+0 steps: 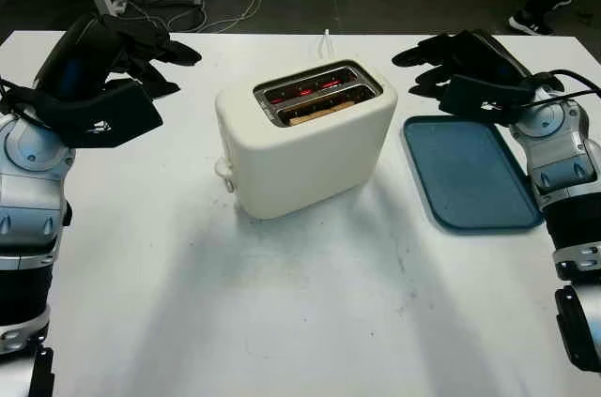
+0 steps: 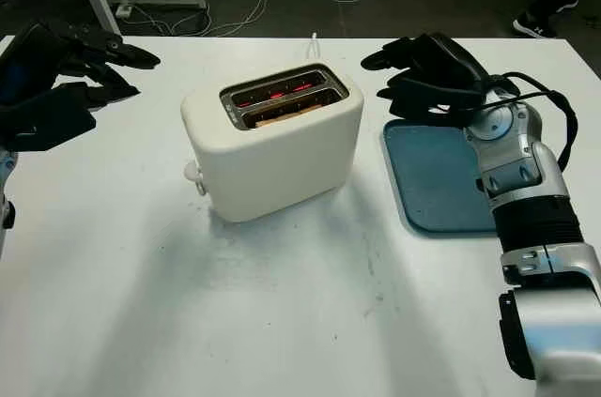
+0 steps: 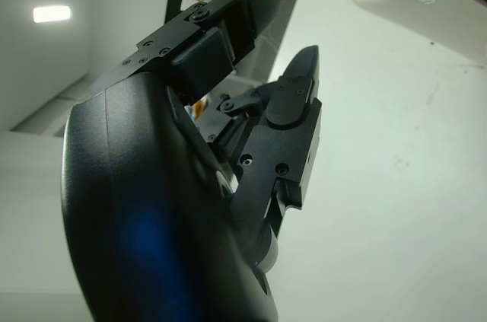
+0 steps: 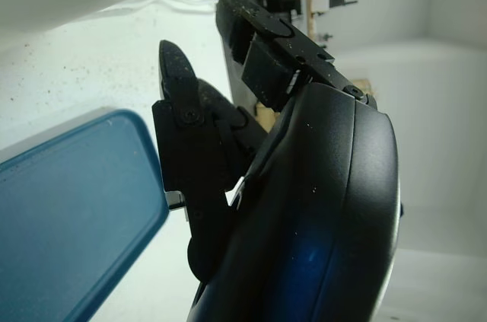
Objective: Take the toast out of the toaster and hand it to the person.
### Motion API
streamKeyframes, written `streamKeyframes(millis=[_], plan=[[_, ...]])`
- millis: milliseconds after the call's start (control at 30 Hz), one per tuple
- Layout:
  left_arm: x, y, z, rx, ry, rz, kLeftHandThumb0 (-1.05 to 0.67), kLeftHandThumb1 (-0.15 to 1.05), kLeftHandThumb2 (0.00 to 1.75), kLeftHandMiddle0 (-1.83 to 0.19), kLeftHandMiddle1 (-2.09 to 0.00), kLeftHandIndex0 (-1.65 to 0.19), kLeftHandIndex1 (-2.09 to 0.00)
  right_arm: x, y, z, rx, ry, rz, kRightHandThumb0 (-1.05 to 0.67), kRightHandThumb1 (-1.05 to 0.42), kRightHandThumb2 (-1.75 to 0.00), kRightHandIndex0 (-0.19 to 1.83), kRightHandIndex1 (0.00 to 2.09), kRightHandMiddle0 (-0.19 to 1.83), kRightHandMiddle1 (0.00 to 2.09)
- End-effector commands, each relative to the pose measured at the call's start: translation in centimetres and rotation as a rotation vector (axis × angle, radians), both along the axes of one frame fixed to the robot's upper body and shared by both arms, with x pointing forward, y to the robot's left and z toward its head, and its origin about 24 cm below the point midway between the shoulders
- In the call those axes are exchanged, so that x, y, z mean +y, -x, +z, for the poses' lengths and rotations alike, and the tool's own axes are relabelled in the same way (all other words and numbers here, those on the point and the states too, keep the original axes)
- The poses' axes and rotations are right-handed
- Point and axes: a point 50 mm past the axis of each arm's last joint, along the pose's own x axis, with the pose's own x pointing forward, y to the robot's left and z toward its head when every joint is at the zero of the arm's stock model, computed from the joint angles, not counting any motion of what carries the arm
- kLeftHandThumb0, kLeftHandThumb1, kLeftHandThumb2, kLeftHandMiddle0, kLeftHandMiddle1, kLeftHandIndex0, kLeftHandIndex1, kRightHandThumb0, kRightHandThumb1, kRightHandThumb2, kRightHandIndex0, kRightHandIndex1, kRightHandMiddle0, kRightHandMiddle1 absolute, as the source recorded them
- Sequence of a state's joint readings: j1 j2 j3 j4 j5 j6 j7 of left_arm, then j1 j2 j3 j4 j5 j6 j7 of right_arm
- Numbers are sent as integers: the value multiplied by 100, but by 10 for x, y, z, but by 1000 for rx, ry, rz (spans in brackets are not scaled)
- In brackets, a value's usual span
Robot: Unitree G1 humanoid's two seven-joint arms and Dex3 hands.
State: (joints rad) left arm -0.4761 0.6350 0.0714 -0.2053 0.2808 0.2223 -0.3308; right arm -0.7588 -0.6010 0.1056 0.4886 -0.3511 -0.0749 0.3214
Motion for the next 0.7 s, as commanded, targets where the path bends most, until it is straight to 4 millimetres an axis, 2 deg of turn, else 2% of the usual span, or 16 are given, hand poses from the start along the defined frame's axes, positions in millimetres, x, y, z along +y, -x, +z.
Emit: streamKeyframes(millis=[0, 300, 667], plan=[[0, 1, 0, -3, -1, 2, -2, 87, 0, -87, -73, -105, -1, 0, 1, 0, -5, -9, 3, -28, -92, -8, 94, 1, 82, 0], [-2, 1, 1, 12, -6, 9, -5, 89, 1, -78, -67, -98, 0, 0, 1, 0, -7, -24, 5, -27, -92, -8, 93, 0, 82, 0], [-1, 1, 0, 5, -21, 9, -9, 89, 0, -82, -68, -100, -1, 2, 1, 1, -7, -19, 6, -27, -92, -8, 93, 1, 82, 0]])
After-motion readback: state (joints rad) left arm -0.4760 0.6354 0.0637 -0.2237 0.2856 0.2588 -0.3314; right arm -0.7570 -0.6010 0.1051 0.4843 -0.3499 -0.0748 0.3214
